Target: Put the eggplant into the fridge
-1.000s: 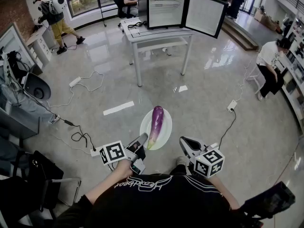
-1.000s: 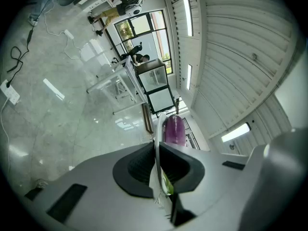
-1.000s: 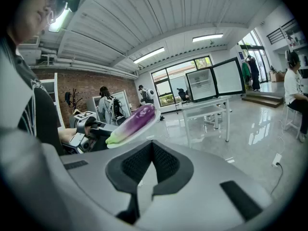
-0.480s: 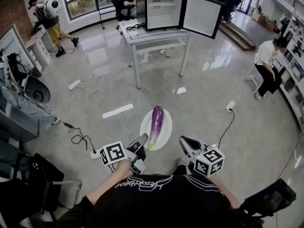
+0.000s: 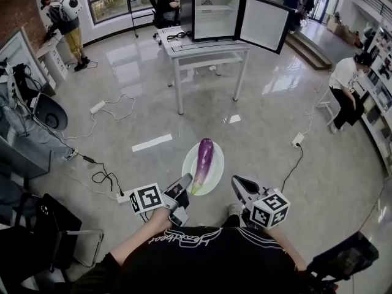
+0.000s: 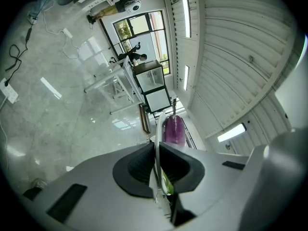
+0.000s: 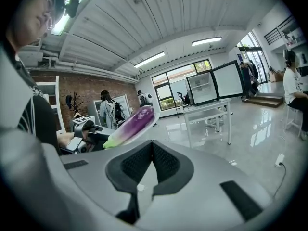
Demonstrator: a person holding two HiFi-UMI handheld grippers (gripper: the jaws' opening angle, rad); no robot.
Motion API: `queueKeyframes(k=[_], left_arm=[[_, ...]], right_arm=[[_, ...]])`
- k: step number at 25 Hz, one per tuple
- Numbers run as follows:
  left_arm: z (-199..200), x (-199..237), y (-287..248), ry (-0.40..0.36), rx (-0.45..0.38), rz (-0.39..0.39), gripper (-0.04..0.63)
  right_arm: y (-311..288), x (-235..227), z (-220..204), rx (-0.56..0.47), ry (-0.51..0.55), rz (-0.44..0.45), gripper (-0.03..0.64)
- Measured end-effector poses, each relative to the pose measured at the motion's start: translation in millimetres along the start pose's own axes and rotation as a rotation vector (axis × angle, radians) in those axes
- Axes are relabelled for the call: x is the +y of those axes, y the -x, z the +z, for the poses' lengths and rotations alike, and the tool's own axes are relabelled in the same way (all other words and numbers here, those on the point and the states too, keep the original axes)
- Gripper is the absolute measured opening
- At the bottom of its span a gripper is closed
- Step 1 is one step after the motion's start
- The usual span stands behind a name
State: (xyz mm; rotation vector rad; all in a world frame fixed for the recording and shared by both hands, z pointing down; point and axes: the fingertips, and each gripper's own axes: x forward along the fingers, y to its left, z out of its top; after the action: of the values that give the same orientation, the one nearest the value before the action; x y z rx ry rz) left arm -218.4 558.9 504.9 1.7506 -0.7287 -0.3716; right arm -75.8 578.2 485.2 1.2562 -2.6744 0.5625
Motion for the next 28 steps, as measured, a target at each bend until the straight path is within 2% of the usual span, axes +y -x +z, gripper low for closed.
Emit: queueKeyframes(k=[7, 12, 24, 28], left_arm=[[2.6, -3.5, 10.3, 0.005, -0.018, -0.008, 0.031], [8.0, -5.3, 4.6, -0.002, -0.032, -0.042, 0.031], [18.8, -1.8, 4.0, -0.001, -0.033, -0.026, 0.031], [25.7, 1.3, -9.2, 0.006, -0.039, -0.012, 0.031]], right_arm=[[-7.6, 11.1, 2.6, 0.015, 0.013, 0.019, 0.006], [-9.1, 11.2, 1.8, 0.026, 0.018, 0.033, 0.006], [-9.1, 4.3, 14.1, 0.011, 0.027, 0.024, 0.006], [-13.7, -13.3, 24.9, 0.003, 0.026, 0.021, 0.006]])
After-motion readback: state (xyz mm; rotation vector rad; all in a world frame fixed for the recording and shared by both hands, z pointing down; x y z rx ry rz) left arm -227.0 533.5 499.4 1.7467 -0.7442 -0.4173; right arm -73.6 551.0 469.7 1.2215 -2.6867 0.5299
